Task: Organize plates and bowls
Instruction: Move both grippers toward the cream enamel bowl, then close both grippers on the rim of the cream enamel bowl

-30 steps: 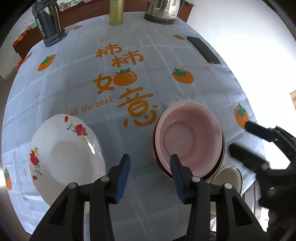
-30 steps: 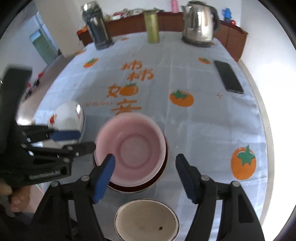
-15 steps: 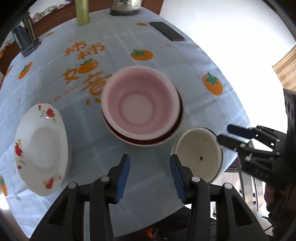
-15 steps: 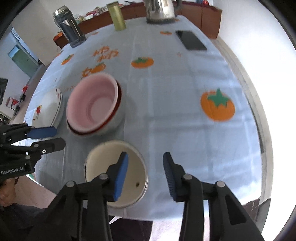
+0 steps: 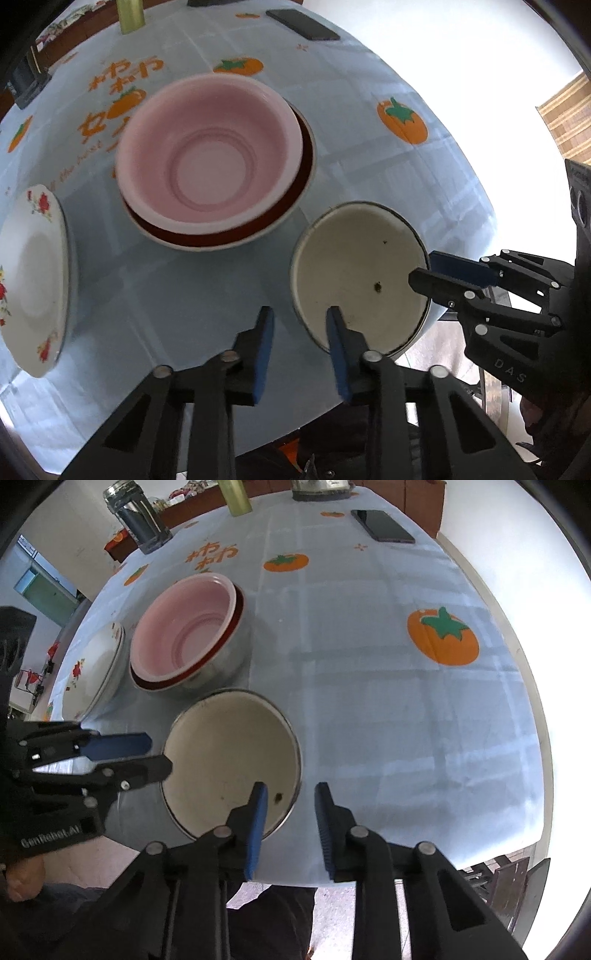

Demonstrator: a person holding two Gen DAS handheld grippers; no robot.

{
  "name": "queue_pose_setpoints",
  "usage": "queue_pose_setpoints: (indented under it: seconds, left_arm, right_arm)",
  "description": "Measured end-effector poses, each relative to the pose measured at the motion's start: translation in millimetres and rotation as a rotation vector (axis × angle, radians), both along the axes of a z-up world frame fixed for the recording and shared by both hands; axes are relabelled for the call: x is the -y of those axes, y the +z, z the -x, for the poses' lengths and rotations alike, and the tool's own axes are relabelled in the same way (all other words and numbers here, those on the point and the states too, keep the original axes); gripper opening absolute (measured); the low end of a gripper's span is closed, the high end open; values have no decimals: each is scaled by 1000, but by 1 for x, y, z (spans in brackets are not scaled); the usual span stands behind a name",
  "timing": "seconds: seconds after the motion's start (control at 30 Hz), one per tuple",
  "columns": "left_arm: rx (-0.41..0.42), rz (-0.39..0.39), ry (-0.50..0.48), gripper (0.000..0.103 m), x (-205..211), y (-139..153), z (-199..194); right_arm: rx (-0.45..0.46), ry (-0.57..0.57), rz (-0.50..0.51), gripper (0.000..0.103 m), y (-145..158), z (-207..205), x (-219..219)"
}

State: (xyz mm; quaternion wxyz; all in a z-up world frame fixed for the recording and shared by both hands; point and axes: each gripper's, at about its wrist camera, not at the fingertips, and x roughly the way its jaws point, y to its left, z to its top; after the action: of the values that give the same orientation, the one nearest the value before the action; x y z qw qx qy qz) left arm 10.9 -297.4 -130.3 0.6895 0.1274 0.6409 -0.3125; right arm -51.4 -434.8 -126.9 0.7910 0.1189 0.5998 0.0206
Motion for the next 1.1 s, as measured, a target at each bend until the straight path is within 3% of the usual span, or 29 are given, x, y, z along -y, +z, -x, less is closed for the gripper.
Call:
queue_pose_setpoints:
  seconds: [0.13, 0.37, 0.5, 0.77, 1.1]
  left_arm:
    - [-4, -19, 3, 15, 4, -6, 0]
    - [7, -30, -17, 14, 6, -4, 0]
    - [40, -11, -38, 14, 4, 16, 1]
    - [115, 57, -27, 14, -9, 68, -9]
    - [148, 53, 60, 14, -25, 84, -40]
  right_arm:
    - [6, 4, -10, 10, -2, 2, 0]
    - [6, 6, -11, 10, -2, 2, 2]
    - [9, 17, -7, 10, 8, 3, 0]
    - [89, 22, -7, 10, 57, -1, 0]
    - [173, 41, -12, 10, 85, -38, -16]
